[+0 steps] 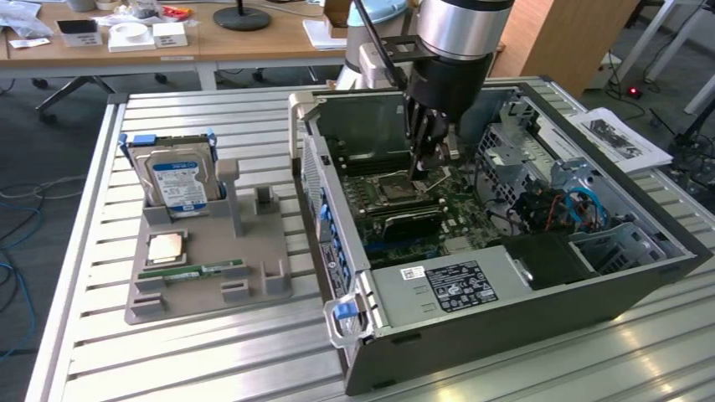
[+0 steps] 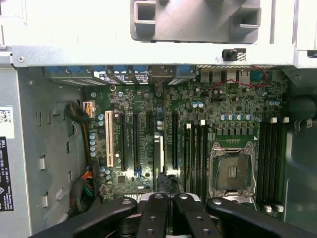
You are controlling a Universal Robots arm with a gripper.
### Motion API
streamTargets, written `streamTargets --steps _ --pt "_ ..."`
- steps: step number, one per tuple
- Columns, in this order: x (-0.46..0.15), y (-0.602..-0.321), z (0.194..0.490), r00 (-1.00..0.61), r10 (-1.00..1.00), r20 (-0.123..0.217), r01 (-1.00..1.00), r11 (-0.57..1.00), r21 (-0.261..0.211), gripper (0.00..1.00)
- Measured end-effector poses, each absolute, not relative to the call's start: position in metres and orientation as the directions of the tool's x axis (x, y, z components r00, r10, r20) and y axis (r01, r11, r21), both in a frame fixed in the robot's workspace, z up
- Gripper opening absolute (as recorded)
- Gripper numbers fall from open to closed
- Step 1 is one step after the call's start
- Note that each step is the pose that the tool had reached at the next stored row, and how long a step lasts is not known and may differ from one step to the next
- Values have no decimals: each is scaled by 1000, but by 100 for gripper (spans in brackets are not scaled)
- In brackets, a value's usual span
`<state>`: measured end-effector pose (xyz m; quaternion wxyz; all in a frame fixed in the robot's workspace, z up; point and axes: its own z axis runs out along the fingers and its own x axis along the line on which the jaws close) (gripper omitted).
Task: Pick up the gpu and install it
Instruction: 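Press down on the gpu until it lock into place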
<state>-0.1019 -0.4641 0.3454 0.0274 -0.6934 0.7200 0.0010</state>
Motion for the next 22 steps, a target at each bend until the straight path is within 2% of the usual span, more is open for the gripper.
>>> streamTargets --steps 22 --pt "-102 -464 309 -37 -998 -41 -999 38 -37 11"
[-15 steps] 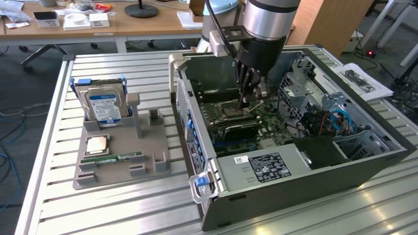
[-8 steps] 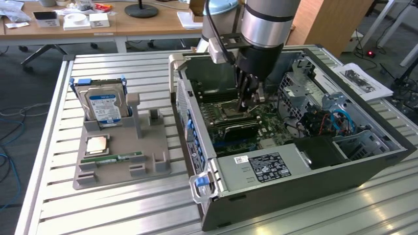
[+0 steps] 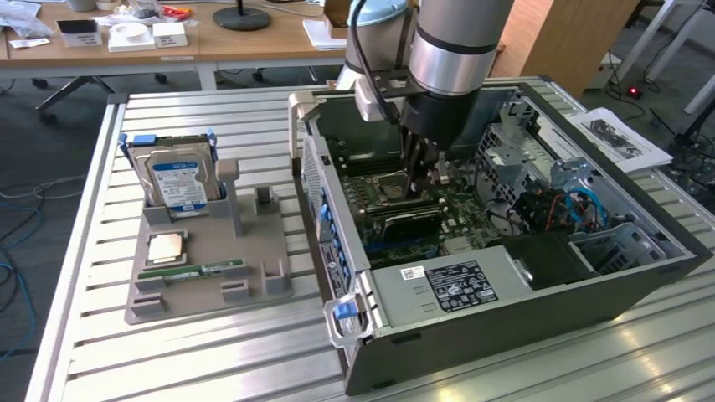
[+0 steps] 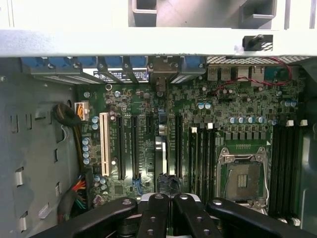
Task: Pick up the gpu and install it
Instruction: 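Press down on the gpu until it lock into place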
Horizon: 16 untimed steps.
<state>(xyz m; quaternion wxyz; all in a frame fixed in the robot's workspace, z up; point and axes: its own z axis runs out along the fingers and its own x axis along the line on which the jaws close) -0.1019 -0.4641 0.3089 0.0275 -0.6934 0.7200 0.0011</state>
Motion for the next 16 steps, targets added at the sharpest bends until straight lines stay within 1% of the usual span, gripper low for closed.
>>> streamTargets --steps 16 --pt "-102 -462 303 -37 -998 -41 -999 38 -36 11"
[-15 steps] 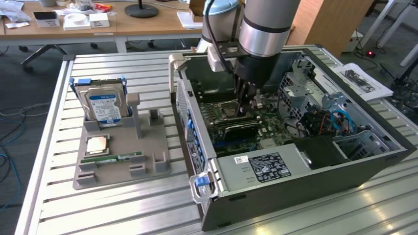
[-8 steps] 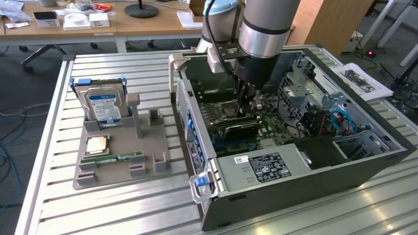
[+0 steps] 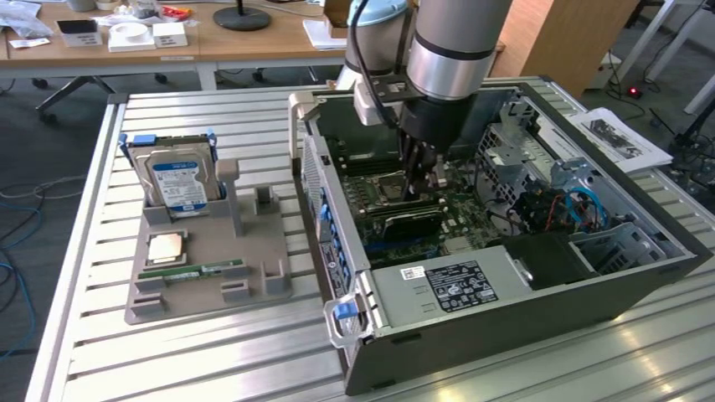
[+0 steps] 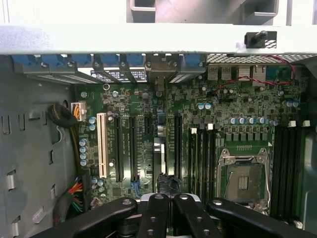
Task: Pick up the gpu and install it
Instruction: 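Press down on the gpu until it lock into place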
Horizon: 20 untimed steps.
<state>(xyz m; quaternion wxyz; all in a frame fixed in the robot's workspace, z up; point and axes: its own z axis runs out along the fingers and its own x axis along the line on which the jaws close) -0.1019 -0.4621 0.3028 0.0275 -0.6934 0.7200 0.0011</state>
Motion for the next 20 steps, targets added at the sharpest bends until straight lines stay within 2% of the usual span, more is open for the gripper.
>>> streamTargets --steps 12,20 --pt "-102 -462 284 -37 -998 -41 -999 38 -37 11" --pt "-103 -462 283 -37 -998 -41 -999 38 -37 11"
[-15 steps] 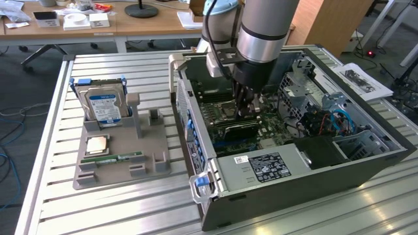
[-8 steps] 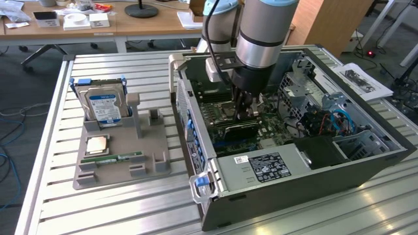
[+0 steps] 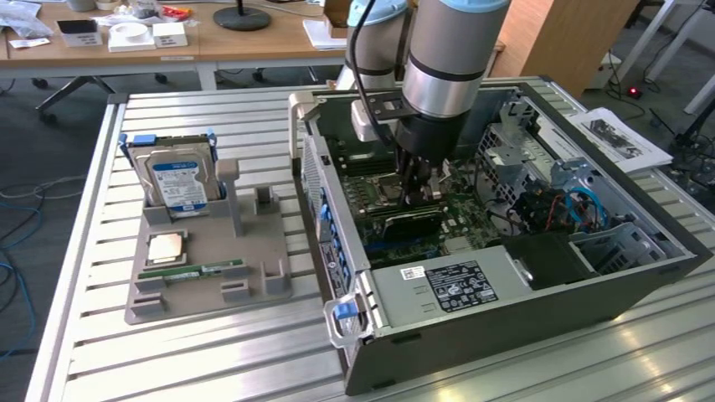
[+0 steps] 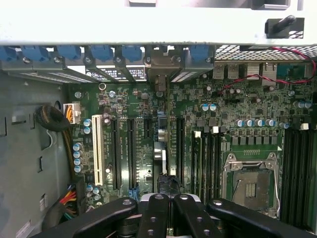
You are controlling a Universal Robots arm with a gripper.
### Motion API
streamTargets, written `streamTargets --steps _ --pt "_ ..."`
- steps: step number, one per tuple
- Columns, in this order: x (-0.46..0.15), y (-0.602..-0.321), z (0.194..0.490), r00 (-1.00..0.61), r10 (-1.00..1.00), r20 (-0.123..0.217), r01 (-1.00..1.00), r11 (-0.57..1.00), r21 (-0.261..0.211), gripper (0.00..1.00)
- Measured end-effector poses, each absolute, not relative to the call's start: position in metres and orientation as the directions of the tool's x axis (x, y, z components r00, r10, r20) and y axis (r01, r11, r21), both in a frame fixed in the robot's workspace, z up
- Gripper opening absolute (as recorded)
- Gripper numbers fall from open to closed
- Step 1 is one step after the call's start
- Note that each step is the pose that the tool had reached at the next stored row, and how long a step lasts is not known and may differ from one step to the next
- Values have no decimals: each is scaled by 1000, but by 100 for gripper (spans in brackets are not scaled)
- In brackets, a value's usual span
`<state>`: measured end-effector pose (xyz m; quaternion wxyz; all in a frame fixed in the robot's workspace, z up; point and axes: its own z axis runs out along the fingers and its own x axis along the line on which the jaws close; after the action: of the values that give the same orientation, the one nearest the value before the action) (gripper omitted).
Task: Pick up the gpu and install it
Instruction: 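Press down on the gpu until it lock into place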
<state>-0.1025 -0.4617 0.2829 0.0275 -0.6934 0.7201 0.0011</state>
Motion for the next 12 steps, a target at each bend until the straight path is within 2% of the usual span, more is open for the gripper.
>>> streamTargets --steps 12 --pt "-103 -462 279 -37 -998 -41 -999 38 -36 11"
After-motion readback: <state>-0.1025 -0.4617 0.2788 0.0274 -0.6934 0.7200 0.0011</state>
